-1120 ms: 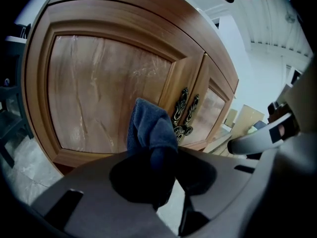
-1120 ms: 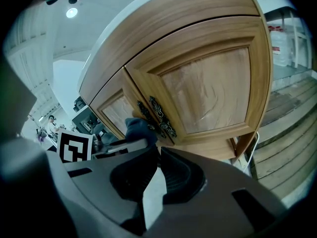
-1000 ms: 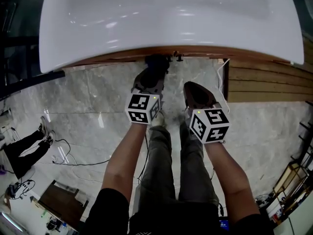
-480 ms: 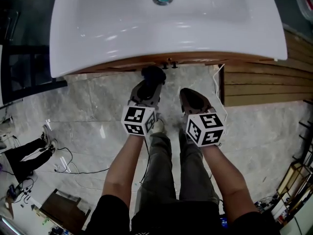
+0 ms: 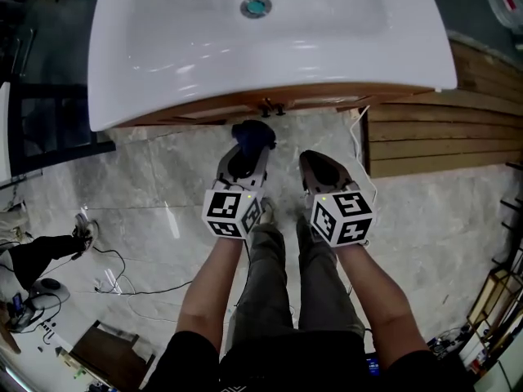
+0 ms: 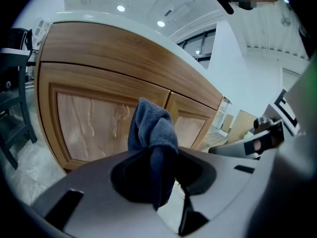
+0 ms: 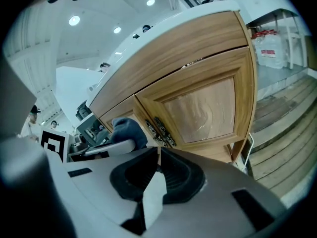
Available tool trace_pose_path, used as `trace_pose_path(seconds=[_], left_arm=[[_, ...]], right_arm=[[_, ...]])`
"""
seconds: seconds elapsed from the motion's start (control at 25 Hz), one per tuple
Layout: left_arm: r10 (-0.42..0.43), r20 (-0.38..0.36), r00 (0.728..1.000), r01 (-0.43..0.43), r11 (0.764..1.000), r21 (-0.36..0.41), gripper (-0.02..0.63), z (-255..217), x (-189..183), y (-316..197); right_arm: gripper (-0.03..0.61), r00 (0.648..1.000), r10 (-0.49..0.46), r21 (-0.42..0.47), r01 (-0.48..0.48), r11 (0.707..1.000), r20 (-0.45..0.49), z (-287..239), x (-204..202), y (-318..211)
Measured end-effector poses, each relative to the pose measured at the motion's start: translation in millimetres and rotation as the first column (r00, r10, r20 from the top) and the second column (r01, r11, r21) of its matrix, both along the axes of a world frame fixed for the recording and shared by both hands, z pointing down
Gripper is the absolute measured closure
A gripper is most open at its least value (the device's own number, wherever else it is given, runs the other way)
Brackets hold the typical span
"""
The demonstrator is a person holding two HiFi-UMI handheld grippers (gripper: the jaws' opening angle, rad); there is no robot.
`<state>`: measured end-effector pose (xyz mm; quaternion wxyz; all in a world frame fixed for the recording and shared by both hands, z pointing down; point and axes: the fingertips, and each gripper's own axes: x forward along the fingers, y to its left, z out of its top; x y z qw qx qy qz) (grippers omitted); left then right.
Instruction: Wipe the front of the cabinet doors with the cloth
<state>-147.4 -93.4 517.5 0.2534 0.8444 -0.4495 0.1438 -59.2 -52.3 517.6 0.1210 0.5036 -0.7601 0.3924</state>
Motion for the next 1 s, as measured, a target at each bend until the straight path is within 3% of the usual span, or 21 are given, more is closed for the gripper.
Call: trace_pose_path(seconds=[0.28,0.72,1.0], left_arm=[[-0.060,-0.011,0.998,0.060,0.998,-0.014,0.512,-18,2,18],[-0.069,-0.019,0.997,0.069,0.998,-0.004,0.512,-58,21,44],[-0.032,-0.060,0.998,0.033,0.999,0.009,0.512,-66,23,48]], right_arm=[[0.534,1.000,-0.001,0.012,0.001,1.000,0.006,-21,20,12],[0.534,0.999,-0.039,0.042,0.039,0.998,0.000,-60,38,21],[0.534,1.000,0.028,0.074,-0.028,0.997,-0.001,-73,22,10]])
